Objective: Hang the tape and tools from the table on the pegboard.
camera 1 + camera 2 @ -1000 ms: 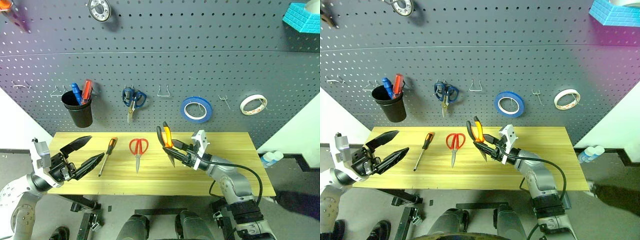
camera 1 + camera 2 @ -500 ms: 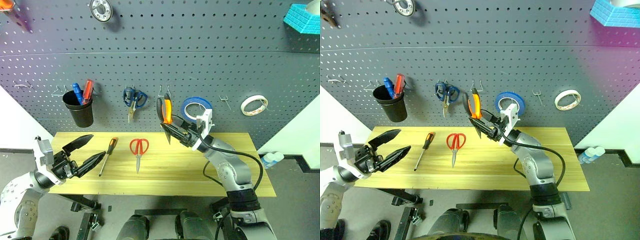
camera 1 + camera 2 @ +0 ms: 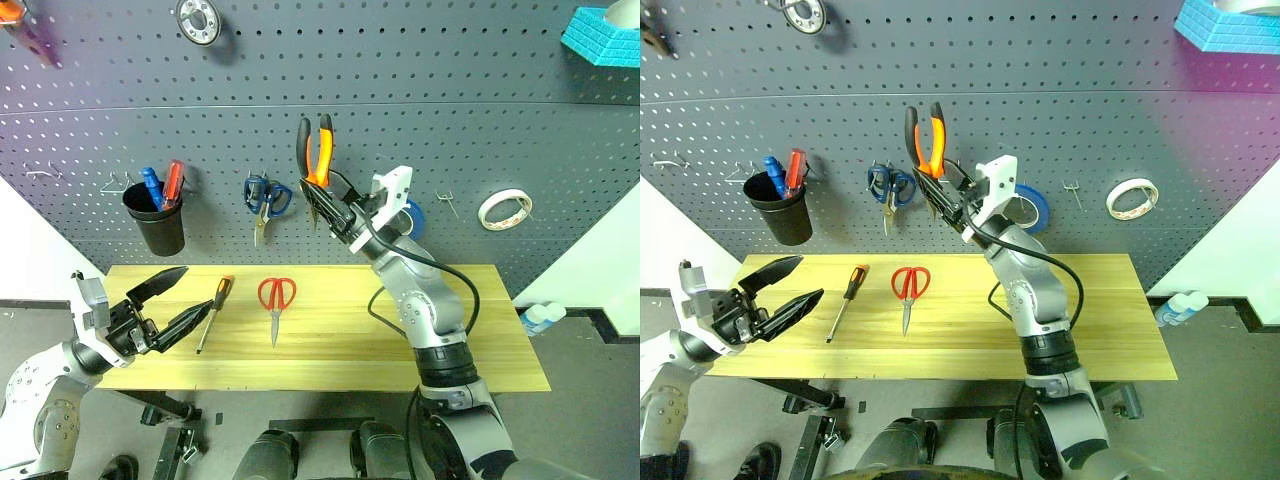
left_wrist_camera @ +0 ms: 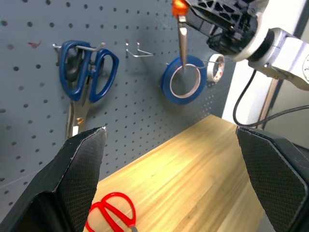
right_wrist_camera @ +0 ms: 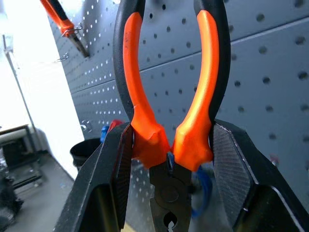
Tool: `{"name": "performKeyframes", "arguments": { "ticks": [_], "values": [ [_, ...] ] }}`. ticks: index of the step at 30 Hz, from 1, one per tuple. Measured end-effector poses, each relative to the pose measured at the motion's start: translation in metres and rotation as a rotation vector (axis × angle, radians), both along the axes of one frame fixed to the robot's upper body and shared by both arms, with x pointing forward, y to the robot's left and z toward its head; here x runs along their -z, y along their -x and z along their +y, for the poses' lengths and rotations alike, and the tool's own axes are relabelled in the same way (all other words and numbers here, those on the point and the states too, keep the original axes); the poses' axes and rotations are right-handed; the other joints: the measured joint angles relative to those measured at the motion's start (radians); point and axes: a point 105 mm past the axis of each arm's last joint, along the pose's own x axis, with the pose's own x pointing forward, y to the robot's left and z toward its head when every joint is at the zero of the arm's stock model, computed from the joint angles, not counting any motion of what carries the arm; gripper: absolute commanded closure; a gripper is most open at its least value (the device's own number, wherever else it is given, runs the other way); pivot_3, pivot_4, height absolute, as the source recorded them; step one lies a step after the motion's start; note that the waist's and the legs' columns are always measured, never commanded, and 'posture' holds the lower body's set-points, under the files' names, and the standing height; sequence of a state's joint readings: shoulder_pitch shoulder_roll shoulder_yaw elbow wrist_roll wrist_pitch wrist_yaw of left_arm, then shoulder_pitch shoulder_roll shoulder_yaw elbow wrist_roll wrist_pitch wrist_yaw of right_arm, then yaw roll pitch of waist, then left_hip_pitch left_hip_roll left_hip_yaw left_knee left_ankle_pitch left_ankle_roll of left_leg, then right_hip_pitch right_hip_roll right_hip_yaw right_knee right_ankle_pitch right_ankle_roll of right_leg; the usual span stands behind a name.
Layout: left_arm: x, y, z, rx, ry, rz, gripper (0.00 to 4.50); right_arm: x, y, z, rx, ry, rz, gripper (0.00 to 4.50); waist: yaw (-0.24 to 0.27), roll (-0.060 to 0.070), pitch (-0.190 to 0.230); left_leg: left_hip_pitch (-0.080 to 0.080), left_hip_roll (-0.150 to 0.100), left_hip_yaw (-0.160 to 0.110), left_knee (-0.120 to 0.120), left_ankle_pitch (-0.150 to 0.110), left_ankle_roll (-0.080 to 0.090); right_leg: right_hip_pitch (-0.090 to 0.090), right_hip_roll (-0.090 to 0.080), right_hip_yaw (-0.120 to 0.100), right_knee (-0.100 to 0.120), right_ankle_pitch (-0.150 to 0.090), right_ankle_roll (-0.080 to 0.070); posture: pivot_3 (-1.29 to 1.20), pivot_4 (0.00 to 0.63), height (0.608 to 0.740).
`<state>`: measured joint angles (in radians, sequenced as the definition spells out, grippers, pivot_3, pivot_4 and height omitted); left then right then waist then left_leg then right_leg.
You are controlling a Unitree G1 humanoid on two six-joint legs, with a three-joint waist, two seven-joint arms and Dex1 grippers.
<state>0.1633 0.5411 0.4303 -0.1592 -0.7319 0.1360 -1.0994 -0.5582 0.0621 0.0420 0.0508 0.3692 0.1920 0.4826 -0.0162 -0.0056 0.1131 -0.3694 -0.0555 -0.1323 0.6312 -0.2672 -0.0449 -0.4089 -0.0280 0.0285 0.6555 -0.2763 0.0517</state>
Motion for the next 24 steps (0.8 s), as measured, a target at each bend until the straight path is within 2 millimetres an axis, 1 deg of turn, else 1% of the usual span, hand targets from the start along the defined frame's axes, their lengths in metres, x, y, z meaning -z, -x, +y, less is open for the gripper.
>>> {"name": "performKeyframes", "arguments": {
  "ticks": [3,5,8,10,16,21,24],
  "values": [
    [-0.001,0.001,0.0,-0.017,0.007,-0.022,0.0,0.005,-0.005,0.005,0.017,0.004,0.008,2.46,0.0,-0.001,-0.001,0.0,0.0,0.0,0.0,0.0,0.0,0.0,0.0,0.0,0.0,0.0,0.0,0.03,0.041,0.74],
    [-0.001,0.003,0.001,-0.031,0.006,-0.028,0.0,0.009,-0.013,0.007,0.044,0.019,0.017,2.46,-0.001,-0.001,-0.001,0.0,0.0,0.001,0.0,0.0,0.0,0.0,0.0,0.0,0.001,0.0,-0.001,0.03,0.041,0.74],
    [0.001,0.004,0.003,-0.047,0.011,-0.024,0.0,0.006,-0.023,0.005,0.088,0.022,0.01,2.46,0.0,-0.001,-0.001,0.001,0.0,0.001,0.0,0.001,-0.001,0.0,0.0,0.0,0.002,0.001,-0.001,0.04,0.041,0.74],
    [0.002,0.005,0.004,-0.052,0.012,-0.021,0.0,0.003,-0.026,0.003,0.11,0.02,-0.012,2.46,0.0,-0.002,-0.001,0.002,0.0,0.001,0.0,0.001,-0.001,0.0,0.0,0.0,0.004,0.001,-0.001,0.04,0.041,0.74],
    [0.003,0.009,0.003,-0.055,0.007,-0.014,0.0,0.005,-0.033,0.0,0.173,0.042,-0.029,2.46,0.0,-0.002,-0.001,0.004,0.0,0.002,0.0,0.001,-0.001,0.0,0.0,0.002,0.007,0.0,-0.001,0.04,0.04,0.74],
    [-0.002,0.01,0.002,-0.056,0.038,-0.045,0.0,-0.005,-0.036,0.0,0.2,0.021,-0.063,2.46,-0.001,-0.002,-0.001,0.007,0.0,0.002,0.0,0.001,-0.001,0.002,0.001,0.003,0.008,0.0,-0.001,0.04,0.038,0.74],
    [-0.006,0.01,0.003,-0.055,0.067,-0.07,0.0,-0.011,-0.038,0.004,0.198,0.009,-0.08,2.46,-0.002,-0.002,-0.001,0.011,0.0,0.004,-0.001,0.001,-0.001,0.004,0.001,0.004,0.009,0.0,-0.001,0.04,0.037,0.74]
  ]
}}
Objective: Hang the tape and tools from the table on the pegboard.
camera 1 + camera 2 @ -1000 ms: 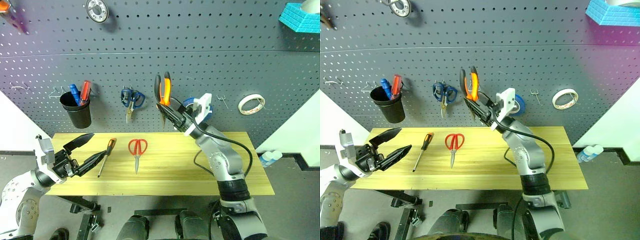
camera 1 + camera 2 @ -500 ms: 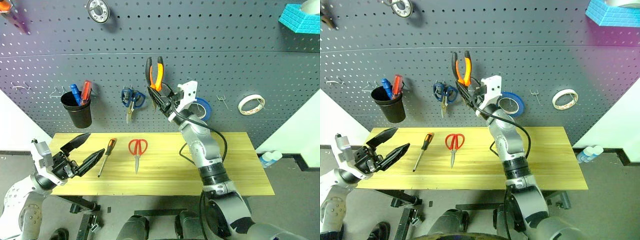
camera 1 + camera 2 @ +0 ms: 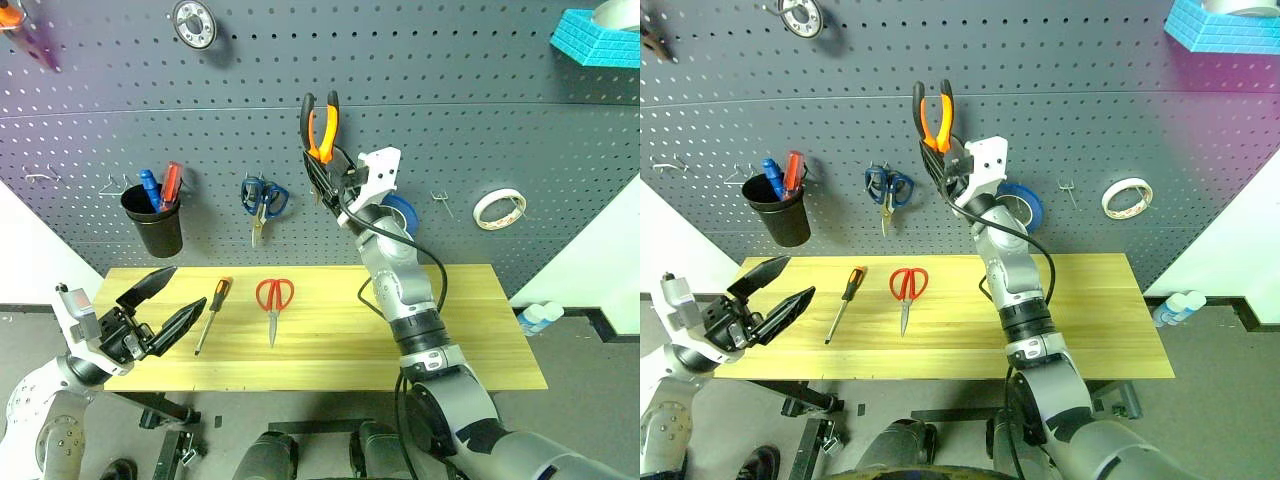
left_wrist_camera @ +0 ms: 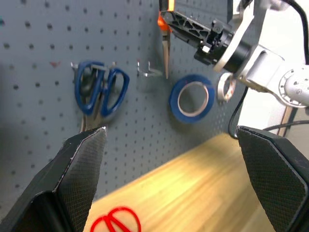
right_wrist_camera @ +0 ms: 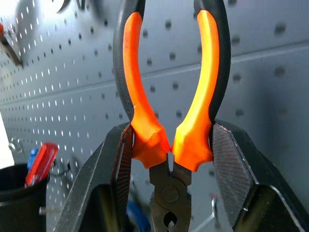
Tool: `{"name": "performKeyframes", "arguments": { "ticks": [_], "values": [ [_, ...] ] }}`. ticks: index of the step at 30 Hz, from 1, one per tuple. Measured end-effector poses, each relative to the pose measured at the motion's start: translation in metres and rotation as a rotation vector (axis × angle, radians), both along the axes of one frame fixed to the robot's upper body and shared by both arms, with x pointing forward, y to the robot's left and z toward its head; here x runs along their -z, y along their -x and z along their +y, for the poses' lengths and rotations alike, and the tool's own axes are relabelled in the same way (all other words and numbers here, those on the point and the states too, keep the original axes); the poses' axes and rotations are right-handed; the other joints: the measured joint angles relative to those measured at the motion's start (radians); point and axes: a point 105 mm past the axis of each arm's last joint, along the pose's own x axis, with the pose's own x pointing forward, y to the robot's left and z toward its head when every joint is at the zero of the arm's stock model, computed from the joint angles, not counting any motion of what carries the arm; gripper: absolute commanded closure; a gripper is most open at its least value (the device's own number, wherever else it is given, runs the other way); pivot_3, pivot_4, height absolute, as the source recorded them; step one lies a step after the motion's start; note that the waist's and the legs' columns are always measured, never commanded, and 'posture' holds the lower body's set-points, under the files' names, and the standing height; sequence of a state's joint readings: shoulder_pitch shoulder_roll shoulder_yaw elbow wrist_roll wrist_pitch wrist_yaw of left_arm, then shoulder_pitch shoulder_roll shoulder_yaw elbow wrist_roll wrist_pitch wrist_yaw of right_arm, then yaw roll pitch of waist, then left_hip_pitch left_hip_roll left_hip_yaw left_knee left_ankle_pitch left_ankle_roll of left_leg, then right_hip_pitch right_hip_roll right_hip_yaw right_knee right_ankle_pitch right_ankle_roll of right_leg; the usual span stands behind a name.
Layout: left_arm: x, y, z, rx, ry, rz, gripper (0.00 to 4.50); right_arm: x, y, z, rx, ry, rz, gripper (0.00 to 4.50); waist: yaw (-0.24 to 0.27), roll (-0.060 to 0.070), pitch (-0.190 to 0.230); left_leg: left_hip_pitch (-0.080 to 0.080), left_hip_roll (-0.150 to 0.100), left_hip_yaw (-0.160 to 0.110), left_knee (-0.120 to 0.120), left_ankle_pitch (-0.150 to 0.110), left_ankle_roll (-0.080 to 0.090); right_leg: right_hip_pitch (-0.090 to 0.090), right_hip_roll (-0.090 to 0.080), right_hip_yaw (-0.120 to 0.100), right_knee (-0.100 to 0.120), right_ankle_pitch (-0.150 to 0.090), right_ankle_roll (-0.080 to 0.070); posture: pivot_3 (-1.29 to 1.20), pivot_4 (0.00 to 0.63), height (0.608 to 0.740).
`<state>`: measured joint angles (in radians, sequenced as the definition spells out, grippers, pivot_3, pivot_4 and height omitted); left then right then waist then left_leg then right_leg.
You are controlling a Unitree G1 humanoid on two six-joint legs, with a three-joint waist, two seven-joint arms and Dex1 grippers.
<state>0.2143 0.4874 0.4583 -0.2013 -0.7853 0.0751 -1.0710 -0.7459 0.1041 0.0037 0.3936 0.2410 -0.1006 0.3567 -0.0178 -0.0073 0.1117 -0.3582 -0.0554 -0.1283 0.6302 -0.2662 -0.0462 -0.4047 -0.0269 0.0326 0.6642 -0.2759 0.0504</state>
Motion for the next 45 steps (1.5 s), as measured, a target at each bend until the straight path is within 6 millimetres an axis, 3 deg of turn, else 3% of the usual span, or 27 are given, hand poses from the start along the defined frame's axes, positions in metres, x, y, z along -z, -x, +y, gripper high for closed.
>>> {"name": "performKeyframes", "arguments": {
  "ticks": [6,13,16,27,45],
  "values": [
    [-0.004,0.002,0.001,-0.008,0.027,-0.03,0.0,-0.008,-0.007,0.006,0.005,-0.01,-0.008,2.46,0.0,0.0,0.0,0.001,0.0,0.002,0.0,0.0,0.0,0.001,0.0,0.002,0.0,0.0,0.0,0.04,0.039,0.74],
    [-0.004,0.003,0.002,-0.016,0.033,-0.031,0.0,0.008,-0.022,0.005,0.065,0.011,0.046,2.46,0.0,-0.001,0.0,0.001,0.0,0.003,0.0,0.0,0.0,0.0,0.0,0.003,0.001,0.0,0.0,0.05,0.05,0.74],
    [-0.005,0.004,0.001,-0.017,0.03,-0.033,0.0,0.003,-0.026,0.005,0.084,0.011,0.028,2.46,-0.001,-0.001,0.0,0.002,0.0,0.004,0.0,0.0,0.0,0.0,0.0,0.004,0.001,0.0,0.0,0.06,0.058,0.74],
    [-0.007,0.009,0.002,-0.036,0.017,-0.03,0.0,-0.001,-0.032,-0.002,0.133,0.006,0.0,2.46,0.0,0.0,0.0,0.002,0.0,0.006,0.0,0.0,0.0,0.0,0.001,0.006,0.001,0.0,0.0,0.06,0.082,0.74],
    [-0.01,0.024,-0.004,-0.022,0.017,0.013,0.0,0.014,-0.037,-0.005,0.191,0.063,-0.007,2.46,0.0,0.002,0.028,0.003,0.001,0.008,0.0,0.0,0.001,0.0,0.001,0.008,0.0,-0.002,-0.003,0.09,0.167,0.74]
  ]
}}
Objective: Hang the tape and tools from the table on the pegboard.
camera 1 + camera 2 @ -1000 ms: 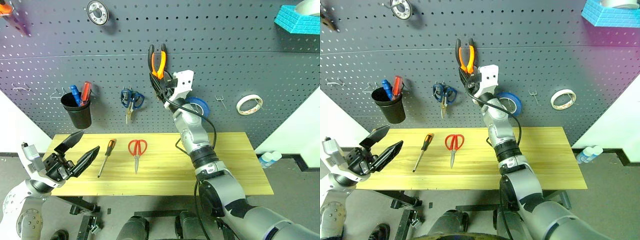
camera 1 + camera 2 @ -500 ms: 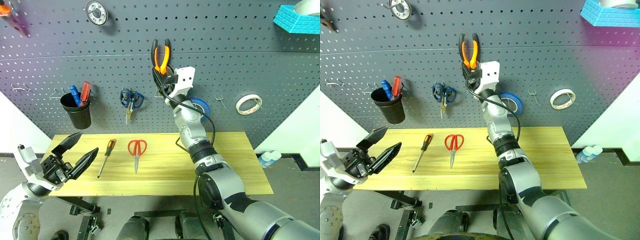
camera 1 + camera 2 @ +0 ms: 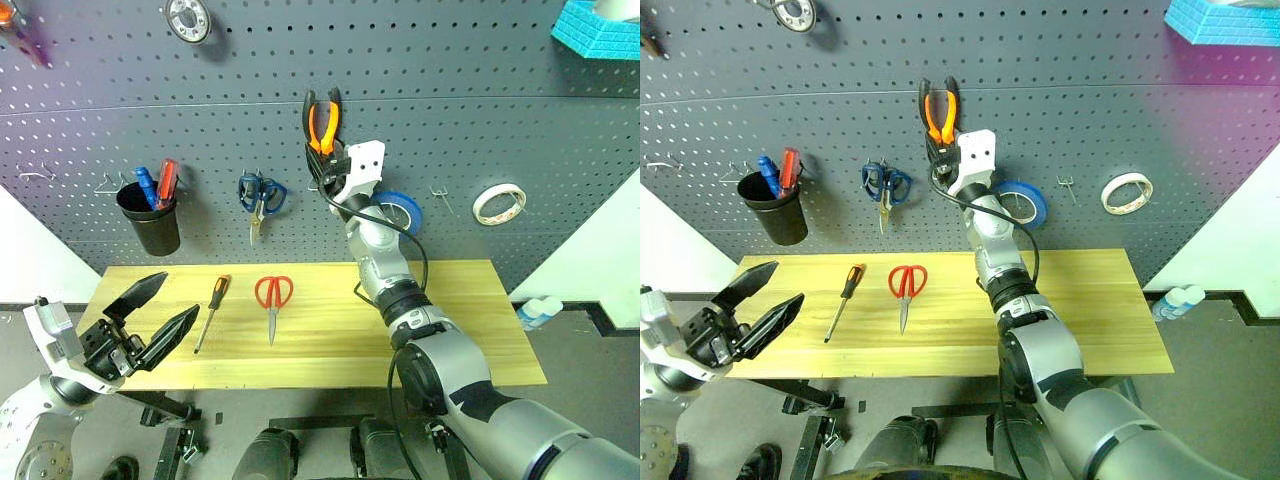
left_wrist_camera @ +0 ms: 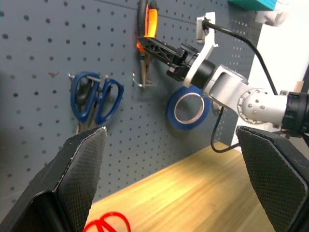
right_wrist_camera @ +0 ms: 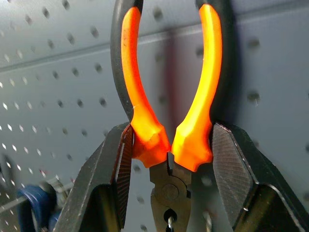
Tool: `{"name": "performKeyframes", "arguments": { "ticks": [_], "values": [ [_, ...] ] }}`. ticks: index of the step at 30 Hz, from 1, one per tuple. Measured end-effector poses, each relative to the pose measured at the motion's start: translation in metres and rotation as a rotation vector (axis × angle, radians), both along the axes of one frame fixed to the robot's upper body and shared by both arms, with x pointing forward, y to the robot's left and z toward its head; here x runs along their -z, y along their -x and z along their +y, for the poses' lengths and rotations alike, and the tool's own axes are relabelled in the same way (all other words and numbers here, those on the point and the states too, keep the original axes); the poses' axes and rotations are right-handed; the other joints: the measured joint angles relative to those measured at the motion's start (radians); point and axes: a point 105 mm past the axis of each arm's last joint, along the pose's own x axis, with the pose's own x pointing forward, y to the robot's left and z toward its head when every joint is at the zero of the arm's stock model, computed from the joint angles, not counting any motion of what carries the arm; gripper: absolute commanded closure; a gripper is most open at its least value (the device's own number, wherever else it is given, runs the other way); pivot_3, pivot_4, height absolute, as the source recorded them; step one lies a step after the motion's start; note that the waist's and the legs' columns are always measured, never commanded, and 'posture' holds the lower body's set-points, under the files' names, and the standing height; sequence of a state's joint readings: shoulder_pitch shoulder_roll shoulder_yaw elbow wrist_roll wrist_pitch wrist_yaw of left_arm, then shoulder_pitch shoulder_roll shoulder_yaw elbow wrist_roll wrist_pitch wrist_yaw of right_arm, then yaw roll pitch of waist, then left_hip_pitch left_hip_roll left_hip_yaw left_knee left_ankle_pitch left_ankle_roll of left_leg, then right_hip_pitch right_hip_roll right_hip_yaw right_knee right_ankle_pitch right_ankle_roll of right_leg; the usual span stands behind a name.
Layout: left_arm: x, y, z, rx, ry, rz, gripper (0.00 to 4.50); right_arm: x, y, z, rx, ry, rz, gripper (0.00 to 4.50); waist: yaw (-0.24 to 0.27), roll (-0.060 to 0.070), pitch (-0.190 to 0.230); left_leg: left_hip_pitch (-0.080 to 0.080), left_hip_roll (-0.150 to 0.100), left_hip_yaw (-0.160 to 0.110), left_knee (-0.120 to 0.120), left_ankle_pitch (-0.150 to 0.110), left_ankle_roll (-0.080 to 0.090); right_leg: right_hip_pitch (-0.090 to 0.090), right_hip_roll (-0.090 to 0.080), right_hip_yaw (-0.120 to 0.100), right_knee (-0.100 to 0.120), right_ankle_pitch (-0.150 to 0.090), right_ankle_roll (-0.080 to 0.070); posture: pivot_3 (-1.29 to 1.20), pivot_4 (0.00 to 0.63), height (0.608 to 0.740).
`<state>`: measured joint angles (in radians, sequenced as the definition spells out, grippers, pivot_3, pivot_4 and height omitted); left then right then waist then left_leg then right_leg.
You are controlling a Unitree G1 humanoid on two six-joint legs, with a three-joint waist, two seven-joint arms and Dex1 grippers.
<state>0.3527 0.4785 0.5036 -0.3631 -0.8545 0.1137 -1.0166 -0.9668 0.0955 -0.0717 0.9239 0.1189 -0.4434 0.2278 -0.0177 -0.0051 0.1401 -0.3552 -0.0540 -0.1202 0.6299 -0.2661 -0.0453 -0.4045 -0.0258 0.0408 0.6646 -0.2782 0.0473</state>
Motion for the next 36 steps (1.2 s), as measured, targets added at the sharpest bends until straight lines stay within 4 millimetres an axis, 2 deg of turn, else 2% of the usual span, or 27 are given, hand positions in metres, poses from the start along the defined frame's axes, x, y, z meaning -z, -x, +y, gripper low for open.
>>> {"name": "performKeyframes", "arguments": {
  "ticks": [11,15,17,23,32,36],
  "values": [
    [-0.005,0.003,0.001,-0.013,-0.019,0.001,0.0,0.031,0.002,-0.009,0.036,0.09,0.037,2.46,0.001,-0.002,0.024,-0.001,0.0,0.0,0.0,0.0,0.0,0.0,0.0,0.0,-0.001,-0.001,-0.001,0.1,0.18,0.74],
    [-0.005,0.003,0.001,-0.013,-0.018,0.002,0.0,0.03,0.003,-0.008,0.038,0.105,0.021,2.46,0.001,-0.002,0.028,-0.001,0.0,0.0,-0.001,0.0,0.0,-0.001,0.0,0.0,-0.001,-0.001,-0.001,0.1,0.181,0.74],
    [-0.005,0.002,0.001,-0.014,-0.018,0.001,0.0,0.031,0.004,-0.009,0.038,0.105,0.016,1.75,0.001,-0.003,0.029,-0.001,0.0,0.0,-0.001,0.0,0.0,0.0,-0.001,0.0,-0.002,-0.002,-0.001,0.09,0.175,0.74],
    [-0.005,0.002,0.001,-0.013,-0.017,0.0,0.0,0.044,0.007,-0.011,0.006,0.11,0.052,0.02,0.002,-0.003,0.035,-0.002,0.0,0.0,-0.001,0.0,0.0,-0.001,-0.001,0.0,-0.002,-0.002,-0.001,0.09,0.166,0.74],
    [-0.004,0.0,0.003,-0.016,-0.01,-0.002,0.0,0.041,0.007,-0.011,0.008,0.116,0.039,0.02,0.001,-0.003,0.035,-0.002,0.0,0.0,-0.001,0.0,0.0,-0.001,-0.001,0.0,-0.002,-0.002,-0.001,0.09,0.153,0.74],
    [-0.004,-0.001,0.002,-0.012,-0.009,-0.006,0.0,0.021,0.012,-0.015,0.017,0.089,-0.038,0.02,0.002,-0.003,0.035,-0.004,0.0,0.0,-0.001,0.0,0.0,-0.002,-0.001,0.0,-0.003,-0.002,-0.001,0.08,0.149,0.74]
  ]
}}
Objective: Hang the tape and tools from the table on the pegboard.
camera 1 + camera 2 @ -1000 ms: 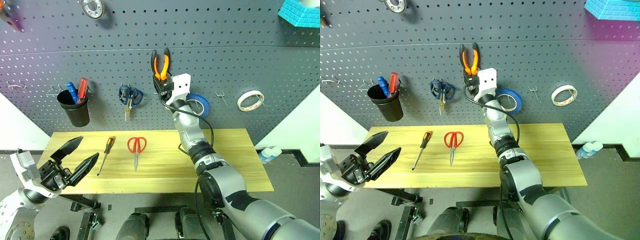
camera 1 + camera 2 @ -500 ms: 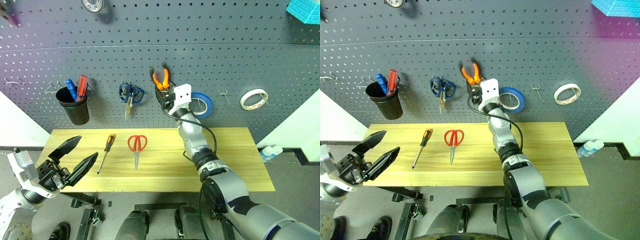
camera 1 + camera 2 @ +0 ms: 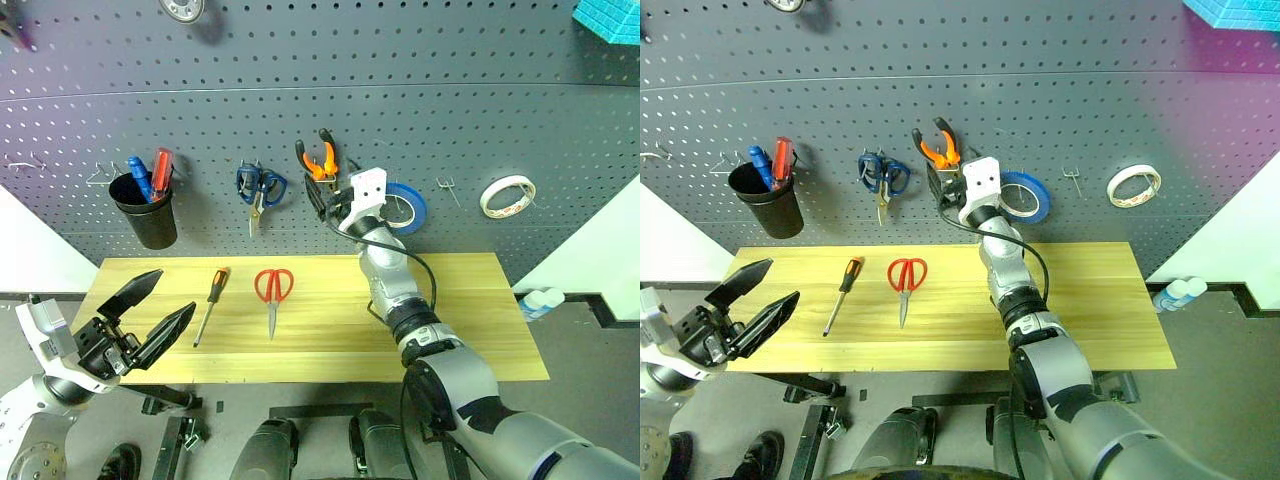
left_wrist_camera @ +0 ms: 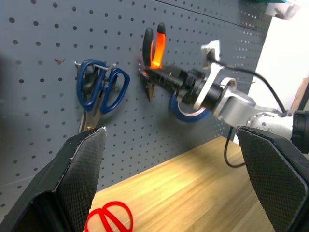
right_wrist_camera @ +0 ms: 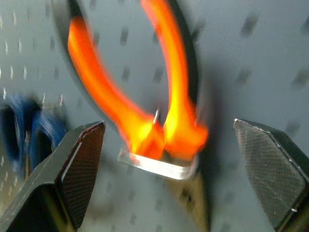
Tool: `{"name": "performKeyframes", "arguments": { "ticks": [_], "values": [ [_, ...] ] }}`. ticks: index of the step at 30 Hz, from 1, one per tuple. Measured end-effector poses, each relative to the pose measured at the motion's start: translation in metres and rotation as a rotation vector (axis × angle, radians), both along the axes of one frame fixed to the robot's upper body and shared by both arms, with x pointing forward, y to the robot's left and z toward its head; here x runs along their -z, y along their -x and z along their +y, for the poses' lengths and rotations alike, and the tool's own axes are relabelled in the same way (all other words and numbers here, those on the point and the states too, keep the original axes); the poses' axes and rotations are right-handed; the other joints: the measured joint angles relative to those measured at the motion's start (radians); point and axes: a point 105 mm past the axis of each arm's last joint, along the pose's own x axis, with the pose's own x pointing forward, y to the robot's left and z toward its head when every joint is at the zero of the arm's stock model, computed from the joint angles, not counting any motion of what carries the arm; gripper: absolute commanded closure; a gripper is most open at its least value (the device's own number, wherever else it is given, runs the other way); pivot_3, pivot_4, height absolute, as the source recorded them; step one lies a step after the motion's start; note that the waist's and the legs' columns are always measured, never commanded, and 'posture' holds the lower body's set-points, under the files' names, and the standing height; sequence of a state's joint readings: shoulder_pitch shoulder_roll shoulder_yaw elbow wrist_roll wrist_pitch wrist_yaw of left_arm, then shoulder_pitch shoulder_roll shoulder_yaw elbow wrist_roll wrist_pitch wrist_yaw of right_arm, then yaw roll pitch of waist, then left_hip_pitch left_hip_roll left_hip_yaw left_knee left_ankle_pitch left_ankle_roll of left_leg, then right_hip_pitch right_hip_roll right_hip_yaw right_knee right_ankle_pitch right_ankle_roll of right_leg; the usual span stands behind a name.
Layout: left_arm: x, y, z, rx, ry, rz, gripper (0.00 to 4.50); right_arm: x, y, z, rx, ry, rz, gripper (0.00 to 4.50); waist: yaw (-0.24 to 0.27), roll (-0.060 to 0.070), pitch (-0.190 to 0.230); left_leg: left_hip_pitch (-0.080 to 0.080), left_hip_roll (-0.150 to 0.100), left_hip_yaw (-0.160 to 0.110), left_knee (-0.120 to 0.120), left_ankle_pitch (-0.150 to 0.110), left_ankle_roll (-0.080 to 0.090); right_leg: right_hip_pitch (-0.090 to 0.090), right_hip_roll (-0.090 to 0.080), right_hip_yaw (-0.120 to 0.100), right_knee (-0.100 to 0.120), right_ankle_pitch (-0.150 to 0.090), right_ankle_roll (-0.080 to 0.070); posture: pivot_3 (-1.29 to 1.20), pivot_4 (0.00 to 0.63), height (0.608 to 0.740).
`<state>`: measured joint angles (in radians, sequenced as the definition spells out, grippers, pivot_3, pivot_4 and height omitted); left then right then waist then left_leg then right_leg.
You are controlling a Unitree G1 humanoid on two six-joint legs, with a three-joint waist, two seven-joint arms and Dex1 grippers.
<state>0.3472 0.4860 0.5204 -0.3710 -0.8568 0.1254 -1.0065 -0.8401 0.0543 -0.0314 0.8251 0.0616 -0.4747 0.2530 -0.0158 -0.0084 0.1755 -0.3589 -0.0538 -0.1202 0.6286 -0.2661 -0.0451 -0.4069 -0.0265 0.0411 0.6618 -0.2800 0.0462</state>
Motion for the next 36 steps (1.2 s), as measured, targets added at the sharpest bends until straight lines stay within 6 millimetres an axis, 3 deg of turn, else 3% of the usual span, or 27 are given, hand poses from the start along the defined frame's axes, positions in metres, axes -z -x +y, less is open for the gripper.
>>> {"name": "performKeyframes", "arguments": {
  "ticks": [5,12,20,23,28,33,36],
  "values": [
    [0.001,-0.001,0.0,0.01,0.001,-0.003,0.0,-0.03,0.013,-0.003,-0.006,-0.022,-0.108,0.02,0.001,0.0,0.0,-0.001,0.0,0.0,-0.004,0.0,0.0,-0.001,0.0,0.0,-0.003,0.0,0.001,0.07,0.143,0.74],
    [0.0,-0.007,-0.001,0.027,0.009,-0.016,0.0,-0.025,0.029,0.001,-0.047,0.004,-0.086,0.02,-0.001,0.0,0.0,-0.004,0.0,0.0,-0.012,0.0,0.0,-0.004,-0.001,0.0,-0.01,0.002,0.005,0.05,0.14,0.74],
    [-0.001,-0.012,-0.003,0.042,0.006,-0.025,0.0,-0.055,0.05,-0.011,-0.085,-0.039,-0.129,0.02,0.001,-0.001,-0.001,-0.016,0.0,0.0,-0.012,0.0,-0.001,-0.016,-0.001,0.0,-0.01,0.003,0.005,0.04,0.132,0.74],
    [0.001,-0.014,-0.001,0.038,0.012,-0.018,0.0,-0.044,0.056,-0.018,-0.112,-0.019,-0.085,0.02,0.001,-0.002,-0.001,-0.016,0.0,0.001,-0.012,0.0,-0.001,-0.016,-0.001,0.0,-0.01,0.003,0.005,0.03,0.129,0.74],
    [0.003,-0.018,0.0,0.04,0.013,-0.017,0.0,0.016,0.077,-0.031,-0.26,0.108,0.125,0.02,-0.001,-0.003,-0.002,-0.015,0.0,0.002,-0.011,0.0,-0.001,-0.016,-0.001,0.0,-0.01,0.003,0.006,0.01,0.124,0.74],
    [0.004,-0.027,-0.003,0.053,0.004,-0.023,0.0,0.016,0.086,-0.043,-0.38,0.11,0.196,0.02,-0.002,-0.003,-0.002,-0.015,0.001,0.002,-0.008,0.0,-0.001,-0.015,0.0,0.0,-0.009,0.004,0.006,-0.01,0.12,0.74],
    [0.015,-0.035,-0.001,0.023,-0.014,0.022,0.0,0.024,0.09,-0.048,-0.43,0.145,0.282,0.02,-0.001,-0.004,-0.003,-0.015,0.001,0.002,-0.005,0.0,-0.001,-0.013,0.0,0.0,-0.009,0.004,0.007,-0.02,0.119,0.74]
  ]
}}
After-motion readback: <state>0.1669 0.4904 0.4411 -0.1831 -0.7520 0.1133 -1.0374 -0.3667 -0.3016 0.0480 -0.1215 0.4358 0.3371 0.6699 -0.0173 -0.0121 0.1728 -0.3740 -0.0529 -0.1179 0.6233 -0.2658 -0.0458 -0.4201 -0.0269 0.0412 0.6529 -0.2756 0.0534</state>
